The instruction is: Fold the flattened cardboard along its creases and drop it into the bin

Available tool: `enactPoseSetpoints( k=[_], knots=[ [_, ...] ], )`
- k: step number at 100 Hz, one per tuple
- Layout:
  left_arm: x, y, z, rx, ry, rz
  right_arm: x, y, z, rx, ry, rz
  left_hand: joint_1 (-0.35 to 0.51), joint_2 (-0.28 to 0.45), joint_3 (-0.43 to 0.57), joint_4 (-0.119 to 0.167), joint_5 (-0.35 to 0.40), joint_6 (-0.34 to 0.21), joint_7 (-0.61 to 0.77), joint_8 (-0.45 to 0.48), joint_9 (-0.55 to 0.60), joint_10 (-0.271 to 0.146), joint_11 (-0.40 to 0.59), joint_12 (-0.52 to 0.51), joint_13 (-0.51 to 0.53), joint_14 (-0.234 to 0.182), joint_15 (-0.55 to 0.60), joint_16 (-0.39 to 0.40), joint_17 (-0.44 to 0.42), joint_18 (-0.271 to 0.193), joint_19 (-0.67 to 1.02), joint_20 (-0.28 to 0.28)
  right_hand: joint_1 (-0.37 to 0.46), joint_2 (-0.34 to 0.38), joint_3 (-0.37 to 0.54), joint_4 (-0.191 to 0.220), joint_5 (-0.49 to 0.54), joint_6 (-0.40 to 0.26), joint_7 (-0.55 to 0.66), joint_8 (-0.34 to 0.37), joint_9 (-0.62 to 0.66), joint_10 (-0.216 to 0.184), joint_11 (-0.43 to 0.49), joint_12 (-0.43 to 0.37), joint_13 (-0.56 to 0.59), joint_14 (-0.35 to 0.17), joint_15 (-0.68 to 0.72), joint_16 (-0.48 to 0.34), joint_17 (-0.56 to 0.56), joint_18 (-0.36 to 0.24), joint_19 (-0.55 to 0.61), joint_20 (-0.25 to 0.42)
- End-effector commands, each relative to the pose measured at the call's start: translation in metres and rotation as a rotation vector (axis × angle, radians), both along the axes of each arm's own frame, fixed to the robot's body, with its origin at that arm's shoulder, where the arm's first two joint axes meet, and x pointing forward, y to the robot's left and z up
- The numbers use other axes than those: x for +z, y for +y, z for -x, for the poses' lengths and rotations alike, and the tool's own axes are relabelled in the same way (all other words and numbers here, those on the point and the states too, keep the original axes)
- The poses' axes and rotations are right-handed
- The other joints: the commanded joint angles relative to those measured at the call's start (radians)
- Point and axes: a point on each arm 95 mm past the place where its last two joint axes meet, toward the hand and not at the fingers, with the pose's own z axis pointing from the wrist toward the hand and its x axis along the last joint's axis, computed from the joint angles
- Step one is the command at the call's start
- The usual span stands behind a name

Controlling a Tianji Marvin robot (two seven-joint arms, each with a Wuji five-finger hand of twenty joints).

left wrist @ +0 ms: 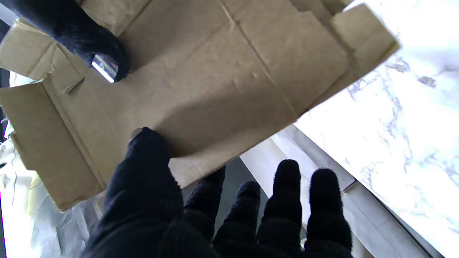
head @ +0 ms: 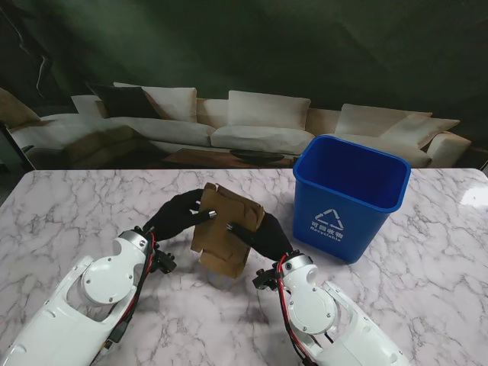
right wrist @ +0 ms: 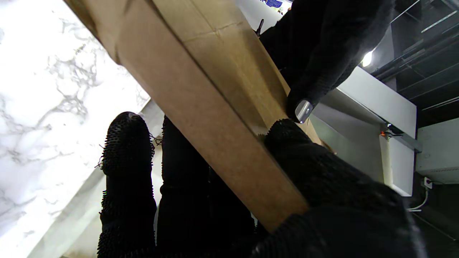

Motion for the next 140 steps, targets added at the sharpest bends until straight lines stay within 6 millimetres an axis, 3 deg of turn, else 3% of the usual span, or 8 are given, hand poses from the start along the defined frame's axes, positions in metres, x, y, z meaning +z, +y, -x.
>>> enactPoseSetpoints(
  k=[1, 23, 35, 49, 58, 96, 115, 140],
  knots=[
    [0.001, 0.001, 0.000, 0.011, -0.006, 0.020, 0.008, 0.002, -0.006, 0.000, -0.019, -0.010, -0.021, 0.075, 0.009, 0.004, -0.050, 0.003, -0.032, -0.019, -0.059, 0.008, -0.032, -0.021, -0.027, -0.004, -0.027, -0.012, -0.025, 0.024, -0.026, -0.012, 0.105, 0.042, 0.101, 0.004, 0.141, -0.198, 0.139, 0.082, 0.055, -0.081, 0.107, 0.043, 0.039, -0.017, 0.021, 0.019, 0.014, -0.025, 0.020, 0.004],
    [0.003, 0.011, -0.001, 0.063, -0.046, 0.042, 0.024, -0.012, -0.020, -0.047, -0.098, 0.019, -0.082, 0.089, 0.012, 0.003, -0.144, 0.002, -0.089, -0.054, 0.015, -0.020, -0.006, -0.016, -0.030, -0.010, -0.040, -0.022, -0.041, 0.055, -0.066, 0.000, 0.102, 0.046, 0.100, 0.002, 0.143, -0.199, 0.135, 0.087, 0.055, -0.081, 0.105, 0.046, 0.039, -0.020, 0.015, 0.020, 0.013, -0.027, 0.015, 0.000],
    [-0.001, 0.014, -0.002, 0.087, -0.037, 0.042, 0.044, -0.021, -0.030, -0.062, -0.174, 0.041, -0.082, 0.103, 0.014, 0.003, -0.103, 0.015, -0.071, -0.069, 0.140, -0.037, 0.047, 0.057, 0.013, -0.004, -0.013, 0.005, -0.021, 0.070, -0.050, 0.059, 0.102, 0.049, 0.097, 0.002, 0.143, -0.202, 0.132, 0.088, 0.054, -0.081, 0.104, 0.047, 0.038, -0.019, 0.013, 0.021, 0.008, -0.031, 0.014, -0.001],
    [-0.006, 0.012, -0.003, 0.102, -0.017, 0.052, 0.075, -0.034, -0.042, -0.076, -0.269, 0.073, -0.060, 0.126, 0.013, 0.003, -0.063, 0.013, -0.051, -0.066, 0.143, -0.032, 0.045, 0.090, 0.038, 0.002, 0.030, 0.065, 0.007, 0.042, 0.082, 0.153, 0.103, 0.046, 0.096, 0.004, 0.150, -0.201, 0.125, 0.088, 0.060, -0.077, 0.074, 0.038, 0.034, -0.018, -0.007, 0.015, -0.019, -0.032, 0.026, 0.013],
    [-0.009, 0.011, -0.003, 0.104, -0.013, 0.041, 0.099, -0.043, -0.046, -0.070, -0.307, 0.094, -0.045, 0.132, 0.015, 0.004, -0.016, 0.012, -0.031, -0.057, 0.172, -0.032, 0.054, 0.097, 0.063, 0.007, 0.058, 0.095, 0.022, 0.030, 0.147, 0.181, 0.103, 0.044, 0.098, 0.004, 0.153, -0.196, 0.121, 0.086, 0.061, -0.072, 0.066, 0.037, 0.035, -0.015, -0.014, 0.013, -0.025, -0.030, 0.023, 0.015],
    [-0.017, 0.009, -0.004, 0.117, 0.023, 0.030, 0.191, -0.098, -0.051, -0.047, -0.432, 0.228, -0.016, 0.158, 0.013, 0.004, 0.021, -0.004, -0.017, -0.051, 0.221, -0.031, 0.086, 0.122, 0.057, 0.013, 0.044, 0.092, -0.007, 0.045, 0.116, 0.146, 0.098, 0.042, 0.099, 0.005, 0.175, -0.198, 0.098, 0.081, 0.066, -0.073, 0.037, 0.034, 0.030, -0.015, -0.049, 0.008, -0.038, -0.035, 0.005, 0.017],
    [-0.017, 0.008, 0.000, 0.111, 0.033, 0.023, 0.207, -0.140, -0.052, -0.102, -0.456, 0.326, -0.018, 0.159, 0.012, 0.003, 0.029, -0.001, -0.015, -0.049, 0.223, -0.030, 0.089, 0.128, 0.056, 0.016, 0.040, 0.088, -0.010, 0.049, 0.110, 0.140, 0.096, 0.035, 0.103, 0.006, 0.191, -0.198, 0.082, 0.084, 0.073, -0.068, 0.011, 0.033, 0.032, -0.010, -0.073, 0.009, -0.047, -0.029, -0.004, 0.019],
    [-0.016, 0.007, 0.003, 0.106, 0.037, 0.017, 0.204, -0.196, -0.050, -0.204, -0.413, 0.393, -0.018, 0.163, 0.013, 0.004, 0.035, 0.003, -0.015, -0.048, 0.224, -0.030, 0.088, 0.129, 0.054, 0.016, 0.036, 0.085, -0.010, 0.049, 0.107, 0.137, 0.088, 0.035, 0.102, 0.006, 0.212, -0.209, 0.046, 0.086, 0.075, -0.068, -0.046, 0.026, 0.012, -0.010, -0.116, 0.007, -0.089, -0.022, -0.031, 0.021]
  ],
)
